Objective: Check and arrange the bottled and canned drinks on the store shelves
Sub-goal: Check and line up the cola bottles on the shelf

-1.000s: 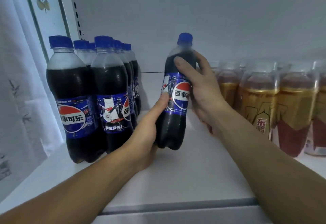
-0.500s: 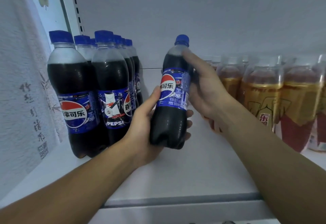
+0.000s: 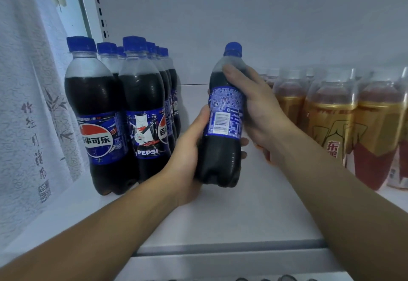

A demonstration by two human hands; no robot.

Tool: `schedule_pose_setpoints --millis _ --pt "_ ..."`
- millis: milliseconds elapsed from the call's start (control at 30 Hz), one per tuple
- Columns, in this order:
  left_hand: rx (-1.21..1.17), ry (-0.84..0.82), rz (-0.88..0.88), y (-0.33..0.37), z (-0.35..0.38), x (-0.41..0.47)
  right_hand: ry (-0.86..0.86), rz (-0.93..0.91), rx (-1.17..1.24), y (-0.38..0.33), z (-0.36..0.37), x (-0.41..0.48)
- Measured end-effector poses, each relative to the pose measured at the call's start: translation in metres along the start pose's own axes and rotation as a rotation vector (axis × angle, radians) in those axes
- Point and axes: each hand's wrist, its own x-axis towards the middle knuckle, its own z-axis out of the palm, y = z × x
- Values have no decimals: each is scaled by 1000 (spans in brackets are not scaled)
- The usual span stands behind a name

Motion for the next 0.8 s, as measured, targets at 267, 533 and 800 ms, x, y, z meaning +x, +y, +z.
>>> schedule_pose_setpoints --millis 267,533,800 --pt "-111 -10 -69 2 -4 -1 -74 98 -98 0 -3 -1" --pt "-59 70 13 -1 -3 4 26 -52 -271 3 -3 -3" --pt "-157 -66 -90 0 -6 5 -67 133 -117 6 -7 4"
